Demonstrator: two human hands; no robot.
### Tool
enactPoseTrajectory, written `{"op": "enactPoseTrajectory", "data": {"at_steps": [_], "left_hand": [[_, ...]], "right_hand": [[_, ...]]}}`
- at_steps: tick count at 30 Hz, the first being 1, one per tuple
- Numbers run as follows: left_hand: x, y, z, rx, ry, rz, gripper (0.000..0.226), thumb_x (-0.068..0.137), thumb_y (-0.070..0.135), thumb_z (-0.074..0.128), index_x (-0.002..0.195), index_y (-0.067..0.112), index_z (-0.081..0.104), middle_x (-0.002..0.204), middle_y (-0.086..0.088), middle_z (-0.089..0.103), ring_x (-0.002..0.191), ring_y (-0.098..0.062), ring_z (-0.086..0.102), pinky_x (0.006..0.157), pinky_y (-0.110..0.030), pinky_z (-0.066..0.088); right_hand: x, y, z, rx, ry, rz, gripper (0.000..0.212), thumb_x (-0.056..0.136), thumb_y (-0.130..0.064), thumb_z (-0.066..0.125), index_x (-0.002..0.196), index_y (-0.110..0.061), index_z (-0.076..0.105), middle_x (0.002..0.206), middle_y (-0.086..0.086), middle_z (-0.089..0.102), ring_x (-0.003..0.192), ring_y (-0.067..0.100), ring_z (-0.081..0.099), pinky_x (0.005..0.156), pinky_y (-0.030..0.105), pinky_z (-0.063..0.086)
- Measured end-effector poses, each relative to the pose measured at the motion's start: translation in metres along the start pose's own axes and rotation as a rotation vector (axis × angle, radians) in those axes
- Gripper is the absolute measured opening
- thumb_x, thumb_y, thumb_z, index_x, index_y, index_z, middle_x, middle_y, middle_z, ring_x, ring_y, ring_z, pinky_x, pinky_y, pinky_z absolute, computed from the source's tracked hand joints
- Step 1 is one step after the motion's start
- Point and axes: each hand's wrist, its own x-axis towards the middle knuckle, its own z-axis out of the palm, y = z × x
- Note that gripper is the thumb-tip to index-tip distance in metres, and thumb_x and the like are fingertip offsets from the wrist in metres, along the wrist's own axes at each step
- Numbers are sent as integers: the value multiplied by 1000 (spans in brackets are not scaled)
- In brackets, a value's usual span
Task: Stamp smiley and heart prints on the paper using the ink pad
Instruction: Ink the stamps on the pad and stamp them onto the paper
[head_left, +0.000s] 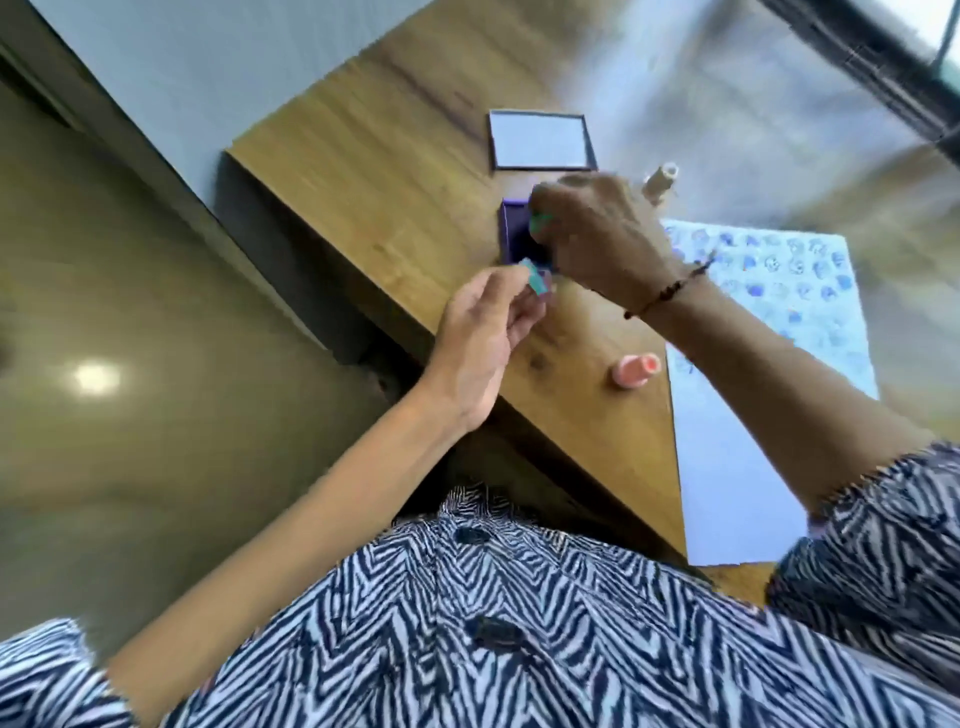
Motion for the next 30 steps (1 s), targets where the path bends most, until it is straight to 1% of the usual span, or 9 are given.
{"op": "enactPoseTrajectory", "data": {"at_steps": [10,14,16,18,20,23,26,28,30], "left_hand": [[3,-6,2,264,-71,70,12,88,19,48,83,14,57,97,-9,55,97,-18,48,96,-32,38],[11,1,14,455,-173,195,17,71,36,54,81,23,58,92,1,61,83,-6,53,82,-24,42],[19,4,30,536,-275,230,23,68,44,52,80,25,57,94,-5,62,87,-13,55,83,-31,44],[31,1,54,611,-453,226,22,71,43,51,83,25,52,95,-8,63,93,-17,58,86,-34,44],[42,-4,81,706,-635,189,15,74,36,51,84,24,47,94,-6,63,92,-10,62,85,-30,46],[53,-15,108,954,-822,180,10,79,31,49,83,24,44,105,-15,63,103,-18,60,97,-46,42],[69,-27,109,1144,-914,166,11,92,19,43,83,26,42,100,-4,63,97,-7,60,95,-23,43],[73,-31,107,1277,-897,258,5,93,21,43,89,24,45,93,8,62,79,8,52,75,0,35],[74,-32,105,1336,-881,343,3,92,22,43,94,22,46,82,17,58,75,9,45,63,4,30]], "right_hand": [[-4,-2,-6,71,-84,132,12,75,-8,56,85,-6,61,83,22,66,77,39,58,60,35,31],[-26,21,-47,384,279,421,13,74,-13,58,83,-10,67,63,5,59,56,5,52,57,20,36],[-64,34,-61,386,371,546,12,75,-12,56,83,-10,65,63,-9,58,50,-5,48,58,11,40],[-109,43,-64,381,346,685,14,78,-10,54,88,-9,63,69,-14,61,55,-1,52,65,27,50],[-146,46,-58,330,328,784,15,82,-10,54,93,-6,62,78,-1,66,64,22,61,70,39,51],[-179,46,-42,237,342,857,16,83,-9,56,96,-3,61,84,16,69,75,36,62,73,35,42],[-187,44,-27,179,327,832,16,82,-9,57,95,-1,60,91,21,68,84,36,60,76,35,40],[-187,43,-20,141,281,805,17,83,-9,56,95,1,59,94,23,66,86,38,60,76,44,45],[-186,43,-17,107,239,784,19,83,-10,53,97,2,57,97,24,64,88,40,59,75,49,47]]}}
